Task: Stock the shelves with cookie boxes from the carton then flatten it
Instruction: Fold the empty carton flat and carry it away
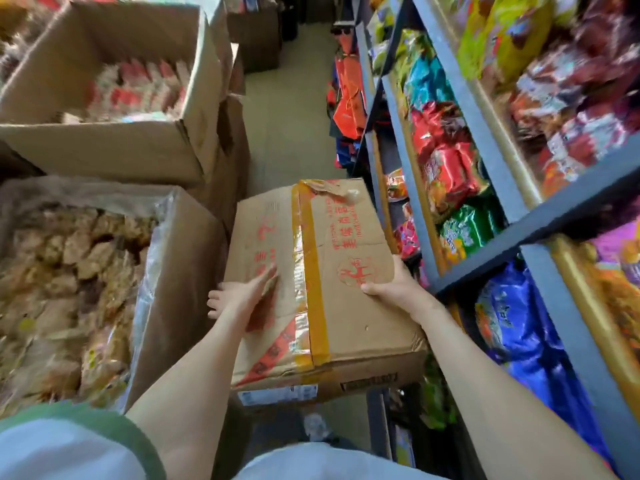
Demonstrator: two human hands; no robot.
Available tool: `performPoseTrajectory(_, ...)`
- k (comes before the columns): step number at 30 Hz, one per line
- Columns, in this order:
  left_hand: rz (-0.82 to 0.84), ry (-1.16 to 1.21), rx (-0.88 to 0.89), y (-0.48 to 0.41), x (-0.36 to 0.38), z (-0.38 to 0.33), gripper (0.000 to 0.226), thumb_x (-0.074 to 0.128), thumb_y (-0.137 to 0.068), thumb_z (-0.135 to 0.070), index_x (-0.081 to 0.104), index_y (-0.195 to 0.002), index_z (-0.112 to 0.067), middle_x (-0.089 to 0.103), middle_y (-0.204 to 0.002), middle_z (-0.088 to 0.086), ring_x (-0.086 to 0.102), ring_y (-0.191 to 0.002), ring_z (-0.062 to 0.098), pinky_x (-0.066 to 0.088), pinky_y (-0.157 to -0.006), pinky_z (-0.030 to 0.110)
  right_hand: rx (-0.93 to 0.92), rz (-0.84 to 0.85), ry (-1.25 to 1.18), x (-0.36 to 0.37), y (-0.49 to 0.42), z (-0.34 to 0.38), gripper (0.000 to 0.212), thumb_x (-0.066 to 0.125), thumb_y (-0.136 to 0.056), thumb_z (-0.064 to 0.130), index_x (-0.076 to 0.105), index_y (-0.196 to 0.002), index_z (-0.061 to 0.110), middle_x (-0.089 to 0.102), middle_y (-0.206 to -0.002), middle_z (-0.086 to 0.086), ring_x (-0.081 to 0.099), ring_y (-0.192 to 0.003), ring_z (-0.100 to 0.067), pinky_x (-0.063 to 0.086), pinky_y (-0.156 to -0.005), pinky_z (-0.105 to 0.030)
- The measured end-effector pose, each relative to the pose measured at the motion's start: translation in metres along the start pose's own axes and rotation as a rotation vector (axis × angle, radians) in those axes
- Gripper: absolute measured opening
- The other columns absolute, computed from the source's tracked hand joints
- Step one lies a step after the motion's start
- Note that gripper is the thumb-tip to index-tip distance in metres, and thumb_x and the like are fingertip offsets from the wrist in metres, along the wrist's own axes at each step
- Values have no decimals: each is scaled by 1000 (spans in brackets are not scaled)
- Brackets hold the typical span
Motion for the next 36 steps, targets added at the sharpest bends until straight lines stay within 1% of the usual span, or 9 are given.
performPoseTrajectory(3,13,32,4,-39,-2,-63,141,56,-41,-92,26,-143,0,29,-146,21,26,-136,35,19,-111,47,-4,16,8,-13,-63,41,97,82,-65,36,24,-141,21,46,-134,-2,44,-123,-21,35,-106,-43)
performPoseTrajectory(6,35,-1,26,-75,-1,-124,140,57,-44,-91,24,-144,1,29,-146,22,27,-136,35,20,-111,48,3,9,34,-30,-118,82,94,82,-65,38,25,-139,22,46,-133,-1,45,-122,-21,37,-104,-43)
performPoseTrajectory(10,32,15,35,-112,-1,-196,139,59,-45,-90,22,-145,-1,25,-149,21,22,-138,35,17,-112,48,-13,-12,63,-52,-184,136,87,81,-68,33,28,-136,23,45,-132,-3,45,-122,-23,38,-104,-46)
performPoseTrajectory(19,8,17,-1,-212,16,-375,137,62,-46,-87,23,-144,1,28,-147,20,25,-136,35,18,-111,48,-4,17,92,-102,-362,240,80,79,-73,31,29,-135,21,44,-132,-2,45,-119,-22,39,-103,-46)
performPoseTrajectory(22,2,52,-36,-242,20,-437,137,62,-44,-88,24,-142,-1,28,-145,19,26,-135,34,20,-110,46,-2,46,121,-122,-429,281,87,81,-68,38,29,-136,23,42,-133,-1,45,-120,-22,39,-103,-50)
performPoseTrajectory(27,-51,65,-74,-294,6,-527,138,60,-40,-91,28,-140,-1,32,-142,18,29,-132,33,21,-109,46,-43,68,144,-140,-527,361,85,81,-70,29,30,-136,19,43,-131,-2,45,-121,-21,38,-105,-45)
performPoseTrajectory(28,-62,71,-82,-303,3,-545,137,60,-40,-91,29,-139,-1,33,-141,17,30,-132,32,22,-109,45,-48,73,144,-142,-545,376,87,82,-67,30,29,-136,19,44,-131,-2,45,-121,-21,39,-105,-44)
performPoseTrajectory(32,-62,85,-79,-350,-3,-620,132,61,-43,-89,32,-138,-2,35,-139,16,32,-131,31,23,-108,44,-14,89,155,-154,-618,426,106,80,-43,49,30,-134,26,46,-130,-2,48,-119,-21,41,-103,-46)
performPoseTrajectory(36,-30,82,-52,-398,-4,-702,134,62,-43,-88,30,-139,-1,34,-141,16,30,-132,30,23,-109,43,-23,34,153,-174,-684,478,107,79,-39,51,34,-132,23,49,-129,-2,50,-118,-20,42,-103,-44)
Point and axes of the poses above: each hand's wrist, its own y-axis away from the middle knuckle, its own x-axis out of the palm, z = x × y, the point moved 7 cm from there along -y, towards the middle knuckle
